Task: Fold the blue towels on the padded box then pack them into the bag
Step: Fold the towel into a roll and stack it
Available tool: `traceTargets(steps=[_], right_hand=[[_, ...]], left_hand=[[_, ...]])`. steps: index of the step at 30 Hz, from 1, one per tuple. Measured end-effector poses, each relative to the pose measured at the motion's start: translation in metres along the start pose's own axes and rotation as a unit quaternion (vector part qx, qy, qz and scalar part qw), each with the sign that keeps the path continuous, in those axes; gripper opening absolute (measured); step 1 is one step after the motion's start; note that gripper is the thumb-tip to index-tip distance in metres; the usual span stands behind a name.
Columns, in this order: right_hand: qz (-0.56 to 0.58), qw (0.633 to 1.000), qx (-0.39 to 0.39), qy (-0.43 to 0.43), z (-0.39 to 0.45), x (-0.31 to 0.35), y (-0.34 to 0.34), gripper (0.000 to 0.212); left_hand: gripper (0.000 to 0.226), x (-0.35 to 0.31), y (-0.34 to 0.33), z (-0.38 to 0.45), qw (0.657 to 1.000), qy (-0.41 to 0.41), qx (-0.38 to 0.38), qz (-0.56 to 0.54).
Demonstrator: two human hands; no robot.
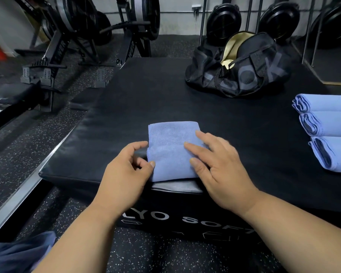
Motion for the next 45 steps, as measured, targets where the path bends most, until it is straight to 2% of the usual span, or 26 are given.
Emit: traceTargets(steps=[4, 7, 10, 12, 13, 15, 17, 19, 22, 29, 33, 41, 45], right_hand=[[-0.04, 0.991, 0.127, -0.021, 0.001, -0.001, -0.009, 0.067], [-0.03, 0.987, 0.152, -0.032, 0.003, -0.002, -0.007, 0.057], [-0.027, 0.985, 0.169, -0.033, 0.003, 0.0, -0.007, 0.059], [-0.031, 0.985, 0.167, -0.026, 0.002, 0.0, -0.008, 0.07], [-0.025, 0.987, 0.16, -0.021, 0.002, 0.0, -0.007, 0.071], [0.007, 0.992, 0.123, 0.002, 0.0, 0.001, -0.003, 0.064], [0.029, 0.994, 0.097, 0.038, -0.004, 0.002, 0.001, 0.058], [0.014, 0.989, 0.133, 0.055, -0.005, 0.002, -0.001, 0.059], [-0.037, 0.979, 0.199, 0.034, -0.004, -0.001, -0.005, 0.067], [-0.034, 0.975, 0.221, 0.014, 0.001, -0.009, -0.002, 0.081], [-0.007, 0.98, 0.197, 0.02, 0.003, -0.02, 0.0, 0.082], [0.048, 0.986, 0.151, 0.045, 0.002, -0.018, 0.012, 0.062], [0.151, 0.986, 0.065, 0.022, -0.001, -0.01, 0.022, 0.041]], left_hand=[[0.046, -0.002, 0.005, -0.001, 1.0, 0.014, 0.009, -0.004], [0.048, -0.008, 0.006, -0.005, 0.998, 0.012, -0.002, 0.056], [0.044, -0.023, 0.004, -0.008, 0.971, -0.118, -0.079, 0.192], [0.043, -0.029, -0.009, -0.01, 0.949, -0.193, -0.043, 0.245], [0.047, -0.028, -0.018, -0.011, 0.94, -0.206, -0.007, 0.27], [0.06, -0.02, -0.032, -0.012, 0.927, -0.192, 0.067, 0.316], [0.068, -0.011, -0.036, -0.012, 0.919, -0.169, 0.102, 0.34], [0.072, -0.005, -0.034, -0.01, 0.92, -0.155, 0.11, 0.343], [0.076, -0.002, -0.034, -0.009, 0.921, -0.146, 0.11, 0.344], [0.083, 0.003, -0.024, -0.003, 0.93, -0.14, 0.127, 0.314], [0.076, 0.009, -0.011, 0.001, 0.941, -0.154, 0.104, 0.282], [0.052, 0.001, 0.008, -0.007, 0.958, -0.141, 0.098, 0.231], [0.017, -0.008, 0.017, -0.012, 0.976, -0.125, 0.099, 0.147]])
Point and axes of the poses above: each hand's wrist, its own z-axis towards the middle knuckle, its own y-axis out of the back of the hand, x = y × z, the point moved 3 cm from there along z, towards the middle knuckle, and after that the axes turned 6 degrees about x, right-handed, at the moved point
